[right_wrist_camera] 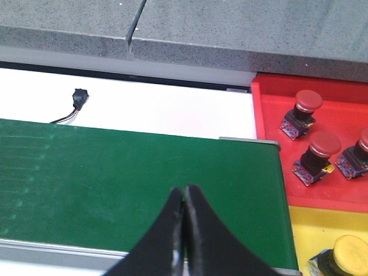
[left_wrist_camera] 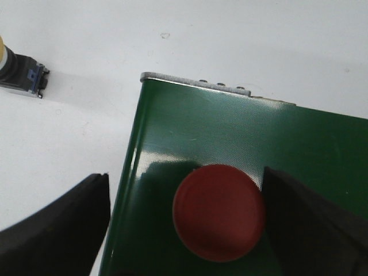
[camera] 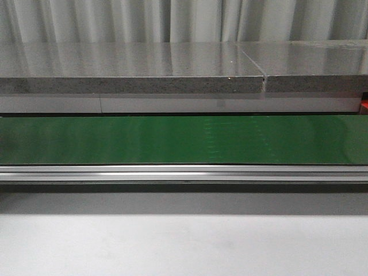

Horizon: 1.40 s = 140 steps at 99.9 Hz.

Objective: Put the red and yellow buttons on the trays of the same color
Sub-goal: 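Set the red button on the belt start and open the left gripper, then grasp the last yellow push-button's cap with the left gripper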

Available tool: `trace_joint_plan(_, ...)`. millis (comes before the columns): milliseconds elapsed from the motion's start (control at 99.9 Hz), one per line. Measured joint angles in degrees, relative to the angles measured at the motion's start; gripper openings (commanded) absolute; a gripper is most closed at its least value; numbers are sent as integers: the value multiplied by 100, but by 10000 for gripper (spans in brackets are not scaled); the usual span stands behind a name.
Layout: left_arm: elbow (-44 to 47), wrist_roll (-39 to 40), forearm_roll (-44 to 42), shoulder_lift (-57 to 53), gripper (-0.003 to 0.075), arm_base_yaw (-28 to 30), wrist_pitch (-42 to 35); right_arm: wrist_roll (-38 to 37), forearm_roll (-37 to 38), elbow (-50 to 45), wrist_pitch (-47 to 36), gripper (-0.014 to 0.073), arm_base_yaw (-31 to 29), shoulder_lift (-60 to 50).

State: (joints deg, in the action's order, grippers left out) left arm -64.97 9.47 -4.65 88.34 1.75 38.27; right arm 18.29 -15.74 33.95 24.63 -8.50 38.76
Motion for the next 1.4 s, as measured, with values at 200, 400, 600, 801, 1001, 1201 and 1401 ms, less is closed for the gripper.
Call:
trace_joint_plan(200, -361, -22, 0, -157, 537, -152, 47, 0, 0, 0, 0, -68, 0, 0)
trace_joint_plan(400, -839, -22, 14, -193, 537, -182, 87, 0, 0, 0, 0, -68, 0, 0)
trace_joint_plan(600, -975, -22, 14, -193, 537, 143, 97, 0, 0, 0, 0, -68, 0, 0)
trace_joint_plan(801, -975, -22, 14, -8, 537, 842, 99, 0, 0, 0, 0, -68, 0, 0)
trace_joint_plan(1001, -975, -22, 129, 537, 537, 1468, 99, 0, 0, 0, 0, -68, 0, 0)
trace_joint_plan(1201, -975, -22, 176, 1126, 537, 1759, -88, 0, 0, 0, 0, -68, 0, 0)
trace_joint_plan(1401, -1166, -22, 183, 1630, 537, 1925, -321, 0, 0, 0, 0, -68, 0, 0)
